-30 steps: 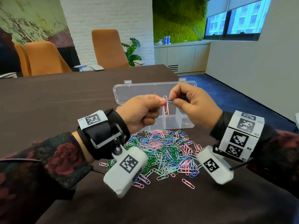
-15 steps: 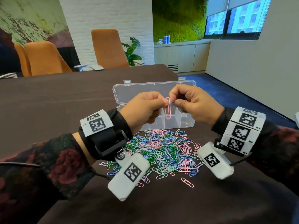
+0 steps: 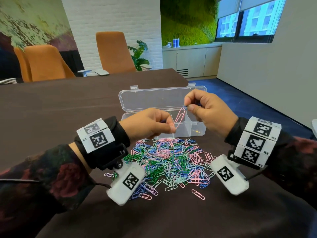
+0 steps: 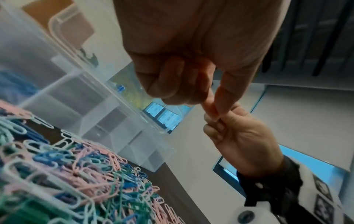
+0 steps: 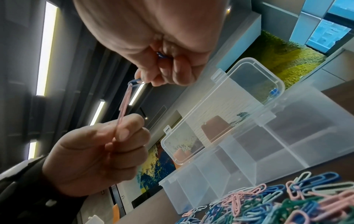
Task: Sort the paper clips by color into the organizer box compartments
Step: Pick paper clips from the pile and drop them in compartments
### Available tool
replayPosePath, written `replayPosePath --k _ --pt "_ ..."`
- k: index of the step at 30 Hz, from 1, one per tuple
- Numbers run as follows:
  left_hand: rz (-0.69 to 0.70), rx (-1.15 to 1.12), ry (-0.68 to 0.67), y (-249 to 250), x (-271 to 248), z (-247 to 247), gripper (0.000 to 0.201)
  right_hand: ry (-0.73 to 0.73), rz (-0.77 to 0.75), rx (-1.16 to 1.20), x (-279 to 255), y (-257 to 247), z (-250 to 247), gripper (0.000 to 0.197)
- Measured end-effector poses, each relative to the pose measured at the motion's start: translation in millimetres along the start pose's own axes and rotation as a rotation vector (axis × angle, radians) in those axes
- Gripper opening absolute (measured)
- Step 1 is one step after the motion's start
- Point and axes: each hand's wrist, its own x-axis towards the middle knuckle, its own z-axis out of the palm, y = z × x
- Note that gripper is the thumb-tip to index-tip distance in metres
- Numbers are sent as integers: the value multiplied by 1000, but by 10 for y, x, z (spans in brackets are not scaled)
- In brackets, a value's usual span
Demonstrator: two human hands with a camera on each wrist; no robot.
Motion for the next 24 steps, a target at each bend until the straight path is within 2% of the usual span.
replayPosePath --k 2,7,13,19,21,24 --pt "-6 -56 32 7 7 30 16 29 -2 12 8 -16 31 34" --pt "-74 -390 168 12 49 8 23 105 -65 -76 -4 -8 21 36" --pt "-101 -446 289 8 72 72 23 175 -227 -284 -14 33 33 15" --pt "-105 -630 377 41 134 85 24 106 -270 -338 -109 102 233 18" --pt "-93 -547 365 20 144 23 23 51 -254 -336 -155 106 277 15" --pt "-62 -196 329 -57 103 -64 23 0 -122 -272 -130 103 221 24"
